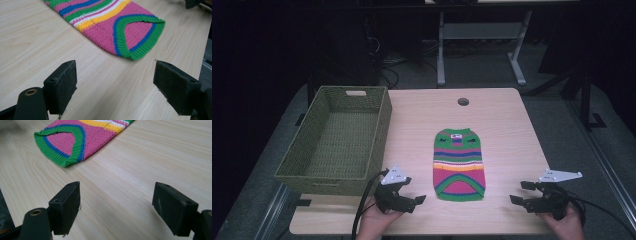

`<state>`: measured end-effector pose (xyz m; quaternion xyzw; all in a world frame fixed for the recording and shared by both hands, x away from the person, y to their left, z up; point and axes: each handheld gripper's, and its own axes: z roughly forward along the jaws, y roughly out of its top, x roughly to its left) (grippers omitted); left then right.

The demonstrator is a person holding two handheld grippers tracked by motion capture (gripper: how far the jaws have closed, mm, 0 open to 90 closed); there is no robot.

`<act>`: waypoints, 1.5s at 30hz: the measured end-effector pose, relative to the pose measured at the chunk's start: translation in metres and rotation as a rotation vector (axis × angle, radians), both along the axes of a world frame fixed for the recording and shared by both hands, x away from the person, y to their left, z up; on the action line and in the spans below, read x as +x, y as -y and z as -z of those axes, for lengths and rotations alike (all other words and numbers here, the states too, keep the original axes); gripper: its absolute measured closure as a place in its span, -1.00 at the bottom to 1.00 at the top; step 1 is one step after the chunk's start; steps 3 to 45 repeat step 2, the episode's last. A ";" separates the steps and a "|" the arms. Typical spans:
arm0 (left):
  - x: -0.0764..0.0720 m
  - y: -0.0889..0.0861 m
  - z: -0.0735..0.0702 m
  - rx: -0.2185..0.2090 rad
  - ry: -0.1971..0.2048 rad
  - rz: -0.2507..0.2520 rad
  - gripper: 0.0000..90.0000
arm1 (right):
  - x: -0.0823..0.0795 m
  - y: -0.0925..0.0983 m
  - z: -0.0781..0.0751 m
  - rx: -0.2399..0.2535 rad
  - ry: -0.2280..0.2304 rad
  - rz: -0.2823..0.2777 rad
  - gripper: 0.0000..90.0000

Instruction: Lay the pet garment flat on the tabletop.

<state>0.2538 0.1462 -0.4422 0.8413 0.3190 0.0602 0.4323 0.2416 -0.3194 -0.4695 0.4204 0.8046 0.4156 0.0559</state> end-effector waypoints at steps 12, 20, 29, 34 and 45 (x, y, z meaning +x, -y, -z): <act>0.001 0.000 0.000 -0.004 -0.003 -0.006 -0.59 | -0.002 0.000 0.002 -0.006 0.010 -0.010 -0.51; 0.001 0.000 0.000 -0.004 -0.003 -0.006 -0.59 | -0.002 0.000 0.002 -0.006 0.010 -0.010 -0.51; 0.001 0.000 0.000 -0.004 -0.003 -0.006 -0.59 | -0.002 0.000 0.002 -0.006 0.010 -0.010 -0.51; 0.001 0.000 0.000 -0.004 -0.003 -0.006 -0.59 | -0.002 0.000 0.002 -0.006 0.010 -0.010 -0.51; 0.001 0.000 0.000 -0.004 -0.003 -0.006 -0.59 | -0.002 0.000 0.002 -0.006 0.010 -0.010 -0.51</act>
